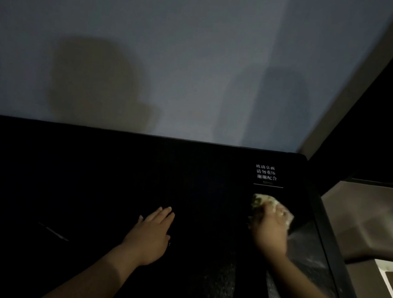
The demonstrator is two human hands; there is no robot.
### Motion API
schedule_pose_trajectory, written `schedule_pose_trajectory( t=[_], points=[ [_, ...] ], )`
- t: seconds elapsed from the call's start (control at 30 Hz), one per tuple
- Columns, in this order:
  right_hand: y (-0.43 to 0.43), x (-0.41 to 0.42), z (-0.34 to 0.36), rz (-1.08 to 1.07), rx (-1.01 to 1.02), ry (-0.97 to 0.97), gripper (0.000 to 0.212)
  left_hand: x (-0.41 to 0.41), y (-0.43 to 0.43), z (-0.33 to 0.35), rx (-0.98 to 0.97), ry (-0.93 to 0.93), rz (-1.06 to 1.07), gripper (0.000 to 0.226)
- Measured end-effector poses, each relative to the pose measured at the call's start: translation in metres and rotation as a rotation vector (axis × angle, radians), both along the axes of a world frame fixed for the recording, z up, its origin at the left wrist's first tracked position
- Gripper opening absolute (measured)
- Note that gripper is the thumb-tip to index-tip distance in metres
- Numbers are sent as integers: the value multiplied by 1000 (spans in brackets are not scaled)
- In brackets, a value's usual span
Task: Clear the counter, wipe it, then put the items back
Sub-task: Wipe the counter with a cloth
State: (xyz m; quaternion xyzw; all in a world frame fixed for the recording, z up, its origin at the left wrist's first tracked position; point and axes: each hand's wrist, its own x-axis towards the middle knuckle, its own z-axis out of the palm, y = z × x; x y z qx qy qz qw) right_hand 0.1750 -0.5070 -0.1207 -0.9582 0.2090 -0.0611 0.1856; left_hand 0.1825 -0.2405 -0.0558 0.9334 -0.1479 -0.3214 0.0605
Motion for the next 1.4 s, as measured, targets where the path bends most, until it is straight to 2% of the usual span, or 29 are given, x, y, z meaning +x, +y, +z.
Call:
schedule_pose_trajectory(
  t=[0.07,0.13,0.2,0.27,0.37,0.43,0.47,0.53,0.6,0.67,0.7,0.73,0.83,0.9,0.93,1.0,1.07,1.13,1.17,1.23,1.3,1.37,1.4],
  points=[
    [54,-25,-11,227,13,-14,55,0,0,-1,10,0,-5,58],
    [100,-60,-13,583,22,-47,50,1,-1,-1,20,2,0,58],
    [100,-68,-2,795,-8,-105,48,1,-2,0,21,9,11,57],
    [60,-48,3,726,-93,-71,46,0,-3,1,12,28,8,57],
    [-13,-21,0,362,-114,23,45,-8,-2,1,13,23,1,58],
    [-21,-18,0,136,-121,40,54,-12,-2,-1,19,5,5,58],
    [-6,-22,-1,96,-117,27,59,-14,-2,-1,21,1,7,58],
    [42,-44,-8,235,-93,-20,58,-14,-2,-2,19,3,14,58],
    [82,-74,-13,550,-87,-79,50,-12,-3,-3,19,6,18,58],
    [73,-76,-8,760,-126,-31,42,-12,-4,-2,26,8,24,58],
    [53,-68,-7,753,-177,-49,42,-13,-5,-1,22,15,23,58],
    [29,-59,-7,675,-193,-55,42,-15,-6,0,14,26,21,58],
    [-40,-38,-1,243,-121,-9,49,-24,-9,1,6,32,16,58],
    [-44,-36,3,31,-85,23,52,-28,-10,-1,12,23,14,58],
    [-27,-39,4,5,-88,21,53,-29,-10,-1,12,22,14,58],
    [27,-56,-4,161,-80,-38,58,-28,-9,-3,5,26,19,58],
    [83,-91,-7,524,-72,-84,61,-28,-10,-5,12,3,28,58],
    [92,-101,-3,792,-84,-16,56,-30,-10,-5,21,-17,29,57],
    [77,-94,-2,834,-135,2,54,-30,-10,-4,15,-8,22,57],
    [32,-74,-6,697,-206,-24,53,-31,-8,-3,-4,22,3,57],
    [-9,-58,-4,408,-122,-3,56,-34,-7,-1,-6,32,1,58],
    [-15,-53,-2,182,-74,42,56,-39,-4,2,-14,15,33,61],
    [-1,-54,0,142,-76,42,53,-41,-1,4,-17,9,47,65]
  ],
)
